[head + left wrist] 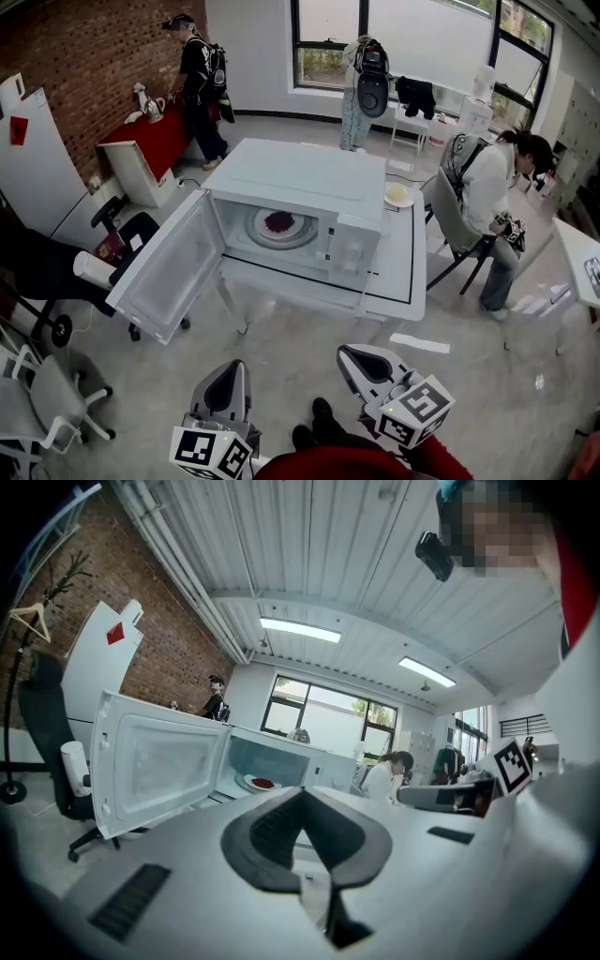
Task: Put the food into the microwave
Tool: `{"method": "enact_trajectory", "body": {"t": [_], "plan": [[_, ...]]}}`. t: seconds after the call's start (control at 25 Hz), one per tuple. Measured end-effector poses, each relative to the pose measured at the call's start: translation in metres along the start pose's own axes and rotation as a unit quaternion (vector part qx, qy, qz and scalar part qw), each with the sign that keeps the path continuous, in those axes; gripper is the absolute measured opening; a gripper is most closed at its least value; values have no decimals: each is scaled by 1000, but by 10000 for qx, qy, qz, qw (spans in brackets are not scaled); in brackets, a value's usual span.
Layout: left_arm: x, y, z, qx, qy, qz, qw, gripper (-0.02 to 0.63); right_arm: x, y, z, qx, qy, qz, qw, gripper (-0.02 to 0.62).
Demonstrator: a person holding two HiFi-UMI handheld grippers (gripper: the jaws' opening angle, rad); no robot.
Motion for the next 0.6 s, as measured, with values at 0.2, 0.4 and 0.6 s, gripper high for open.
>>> {"method": "enact_trajectory", "body": {"t": [0.2,0.4,0.6], "plan": [[-6,3,4,32,18,152,9999,9,-2,4,-3,71,47,1,10000,12],[-5,7,4,88,1,55,9999,9,-2,6,-7,170,33,29,9998,12],[1,7,3,69,-46,33,10000,9,-3,8,-10,221,38,23,9997,12]]}}
Point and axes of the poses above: the fingertips, and each gripper's own axes: z backward along the fingers, y to its left, x out of its top, the point moved 3 cm from there along z, backward along the fingers, and after that the axes turned 15 degrees about y, right-handed, at the moved point
